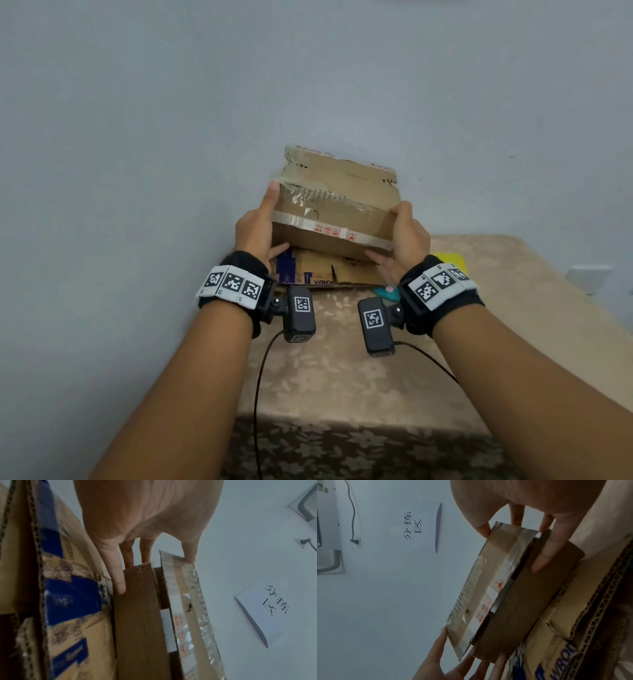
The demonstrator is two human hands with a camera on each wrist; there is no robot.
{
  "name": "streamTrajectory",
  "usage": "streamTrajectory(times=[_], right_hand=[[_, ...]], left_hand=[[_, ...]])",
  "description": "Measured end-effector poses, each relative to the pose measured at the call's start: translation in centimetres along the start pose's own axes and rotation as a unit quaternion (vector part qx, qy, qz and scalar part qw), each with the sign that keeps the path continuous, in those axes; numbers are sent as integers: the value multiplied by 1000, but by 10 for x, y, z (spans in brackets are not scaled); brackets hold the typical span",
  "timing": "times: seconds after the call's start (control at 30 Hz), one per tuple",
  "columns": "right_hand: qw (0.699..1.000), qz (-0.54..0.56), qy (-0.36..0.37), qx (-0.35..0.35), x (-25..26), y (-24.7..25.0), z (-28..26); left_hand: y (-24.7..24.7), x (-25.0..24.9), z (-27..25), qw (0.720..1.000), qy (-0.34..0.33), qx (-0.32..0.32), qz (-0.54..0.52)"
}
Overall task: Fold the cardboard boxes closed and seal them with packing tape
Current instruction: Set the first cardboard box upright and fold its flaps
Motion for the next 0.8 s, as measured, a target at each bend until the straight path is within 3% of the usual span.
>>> streamTrajectory(times=[0.13, 0.23, 0.47, 0.8], right_hand=[[999, 6, 14, -30, 5, 3, -7], [1000, 11, 10, 0, 9, 3, -14], [992, -123, 4, 1, 6, 3, -27], [992, -28, 99, 69, 51, 11, -61]], left_hand=[[-1, -7, -4, 999, -10, -15, -27], [0, -13, -7, 999, -43, -11, 6], [7, -22, -15, 996, -60, -62, 29], [-22, -55, -39, 979, -150, -104, -86]])
Point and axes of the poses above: each hand's wrist, its own z-axis towards the middle knuckle, its own y-axis out of the back of the hand, x = y × z, the point moved 2 cm from there along z, towards the middle knuckle, and after that the axes turned 15 degrees about -y, right-handed, at the moved point
